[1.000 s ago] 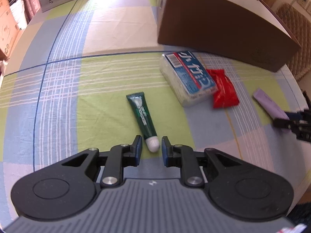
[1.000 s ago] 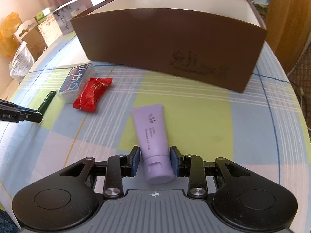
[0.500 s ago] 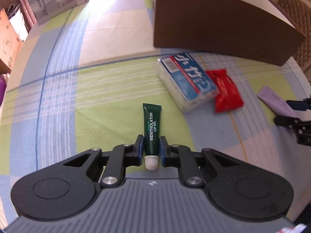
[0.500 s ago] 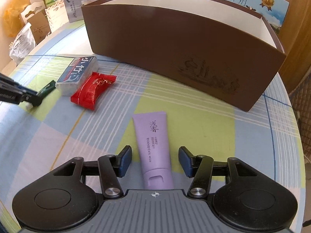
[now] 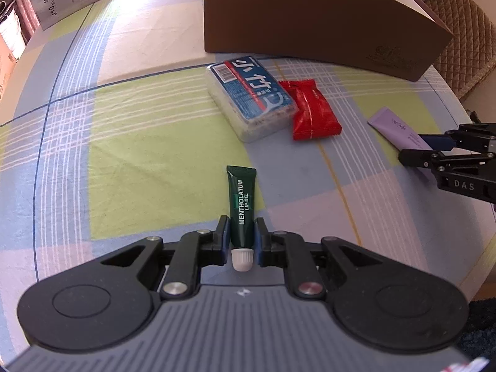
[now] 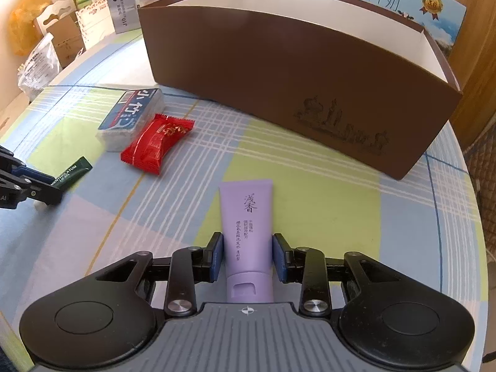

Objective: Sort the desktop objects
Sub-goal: 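Lift and carry the lip gel and purple tube over the brown box with both tools, then lower and release the lip gel and purple tube into the box with both tools, then withdraw both tools from the box toward the floss box and red candy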

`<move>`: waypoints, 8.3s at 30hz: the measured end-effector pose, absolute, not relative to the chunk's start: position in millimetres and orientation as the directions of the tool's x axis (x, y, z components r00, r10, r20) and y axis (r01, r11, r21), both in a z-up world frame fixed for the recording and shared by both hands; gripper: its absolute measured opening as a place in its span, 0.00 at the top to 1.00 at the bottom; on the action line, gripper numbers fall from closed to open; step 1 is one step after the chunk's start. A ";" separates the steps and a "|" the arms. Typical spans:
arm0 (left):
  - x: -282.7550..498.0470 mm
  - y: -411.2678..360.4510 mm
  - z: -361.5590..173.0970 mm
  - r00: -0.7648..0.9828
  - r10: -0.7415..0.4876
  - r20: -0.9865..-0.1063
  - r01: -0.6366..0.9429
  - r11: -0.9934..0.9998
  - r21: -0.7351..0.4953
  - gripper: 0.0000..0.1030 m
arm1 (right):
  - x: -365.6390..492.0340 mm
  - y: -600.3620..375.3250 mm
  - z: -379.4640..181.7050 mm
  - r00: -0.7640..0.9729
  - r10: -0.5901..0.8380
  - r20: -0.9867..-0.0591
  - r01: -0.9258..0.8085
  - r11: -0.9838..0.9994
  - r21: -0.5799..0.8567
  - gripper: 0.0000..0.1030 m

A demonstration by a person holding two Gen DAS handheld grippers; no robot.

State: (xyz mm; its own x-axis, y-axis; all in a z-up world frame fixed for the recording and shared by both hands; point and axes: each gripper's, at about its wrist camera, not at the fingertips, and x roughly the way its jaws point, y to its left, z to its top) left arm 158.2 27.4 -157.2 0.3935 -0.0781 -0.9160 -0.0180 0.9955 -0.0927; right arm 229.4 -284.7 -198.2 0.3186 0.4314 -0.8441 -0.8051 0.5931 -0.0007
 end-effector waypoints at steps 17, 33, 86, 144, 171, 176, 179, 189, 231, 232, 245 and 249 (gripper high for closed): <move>150.6 23.3 -108.7 0.491 -0.131 -0.861 -0.014 0.987 -0.158 0.88 | 220.6 -292.1 -161.4 0.224 0.522 -0.823 -0.753 0.629 0.194 0.70; 191.8 -0.9 -61.2 0.595 -0.204 -0.777 0.094 0.978 -0.185 0.88 | 224.0 -265.1 -108.0 0.258 0.644 -0.720 -0.792 0.568 0.224 0.70; 417.8 -21.6 -87.5 0.476 -0.252 -0.842 0.135 0.968 -0.214 0.88 | 406.0 -207.1 -123.7 0.319 0.553 -0.770 -0.680 0.699 0.220 0.70; 442.4 -15.4 -108.2 0.438 -0.131 -0.889 0.137 0.987 -0.078 0.57 | 438.7 -193.0 -149.6 0.276 0.515 -0.811 -0.581 0.762 0.286 0.30; 398.4 -14.1 -75.3 0.524 -0.097 -0.846 0.096 0.994 -0.054 0.19 | 391.8 -234.0 -103.3 0.426 0.501 -0.753 -0.583 0.789 0.195 0.02; 383.4 -12.2 -64.8 0.550 -0.076 -0.832 0.078 0.996 -0.039 0.16 | 380.0 -243.2 -94.2 0.442 0.504 -0.742 -0.578 0.792 0.194 0.02; 371.6 -13.0 -58.6 0.568 -0.063 -0.821 0.077 0.997 -0.023 0.15 | 371.5 -247.0 -89.9 0.446 0.509 -0.737 -0.579 0.791 0.196 0.02; 331.2 -9.9 -40.2 0.607 -0.052 -0.793 0.044 0.999 -0.031 0.13 | 338.2 -256.9 -76.9 0.468 0.517 -0.717 -0.597 0.783 0.174 0.02; 200.7 11.8 -41.5 0.585 -0.004 -0.811 -0.039 0.999 -0.034 0.13 | 226.5 -255.1 -90.5 0.370 0.529 -0.763 -0.690 0.707 0.156 0.02; 199.4 12.8 -42.8 0.582 -0.003 -0.813 -0.041 0.999 -0.033 0.13 | 224.7 -254.4 -91.8 0.367 0.529 -0.765 -0.691 0.706 0.156 0.02; 190.0 22.6 -57.4 0.551 0.012 -0.835 -0.063 0.998 -0.027 0.13 | 211.7 -239.0 -113.7 0.319 0.516 -0.795 -0.707 0.688 0.163 0.02; 188.3 27.8 -65.8 0.534 0.024 -0.845 -0.074 0.997 -0.019 0.13 | 210.2 -234.4 -122.7 0.304 0.516 -0.801 -0.707 0.685 0.174 0.02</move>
